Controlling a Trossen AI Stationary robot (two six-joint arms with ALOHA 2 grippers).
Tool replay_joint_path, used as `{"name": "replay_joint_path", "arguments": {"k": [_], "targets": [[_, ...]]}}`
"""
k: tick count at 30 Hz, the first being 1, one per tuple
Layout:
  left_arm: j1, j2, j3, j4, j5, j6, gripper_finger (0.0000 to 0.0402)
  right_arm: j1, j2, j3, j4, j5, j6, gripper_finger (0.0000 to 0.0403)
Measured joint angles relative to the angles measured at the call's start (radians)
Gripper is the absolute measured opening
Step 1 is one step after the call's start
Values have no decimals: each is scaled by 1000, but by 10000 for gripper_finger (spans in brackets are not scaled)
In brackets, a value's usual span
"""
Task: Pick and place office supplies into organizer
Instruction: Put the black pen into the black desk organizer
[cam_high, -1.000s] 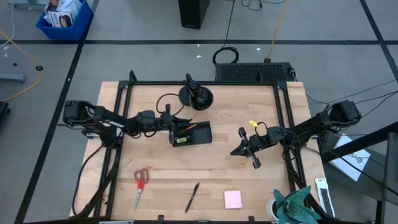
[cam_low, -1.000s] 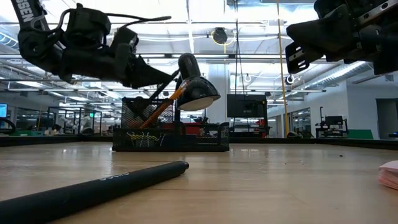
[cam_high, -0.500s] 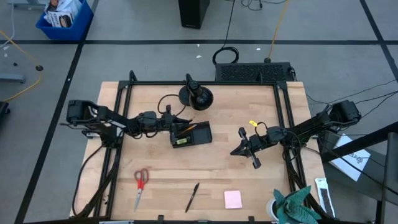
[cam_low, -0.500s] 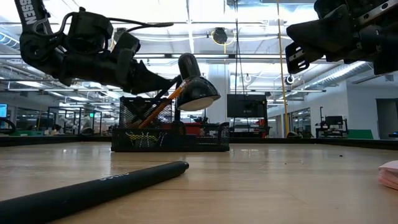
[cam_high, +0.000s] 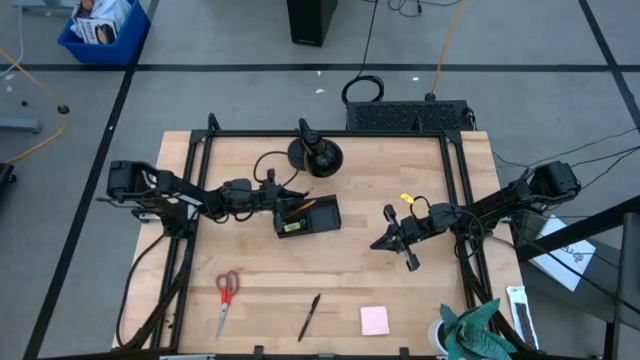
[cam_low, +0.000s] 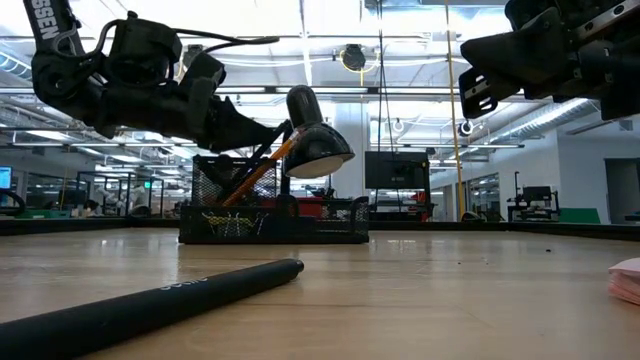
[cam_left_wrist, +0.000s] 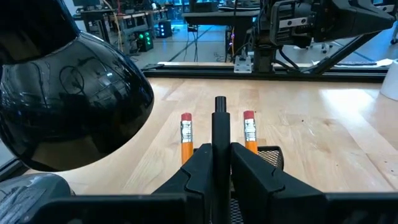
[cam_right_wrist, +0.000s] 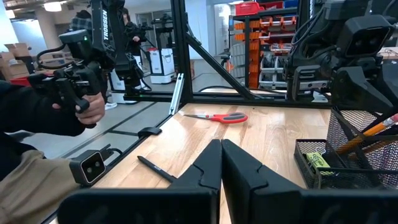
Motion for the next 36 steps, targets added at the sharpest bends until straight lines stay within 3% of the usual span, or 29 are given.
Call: {"name": "replay_joint_path", "arguments": {"k": [13,21,25,29,32,36], "targets": [[-16,-1,0,-30,0,-9,69,0,0,0,0,0,0,4],[-31,-7,0,-25,-8,11,147,0,0,0,0,0,0,4],[-61,-81,29,-35,-51,27,170,0,0,0,0,-1,0,4],[-128,-201,142,-327,-149,83,169,0,0,0,-3,-1,0,4],[-210,-248,316,-753,-258,98,159,0,0,0,-8,-1,0,4],[-326,-225,547,-1268,-458,2,140,0,0,0,-8,-1,0,4]]}}
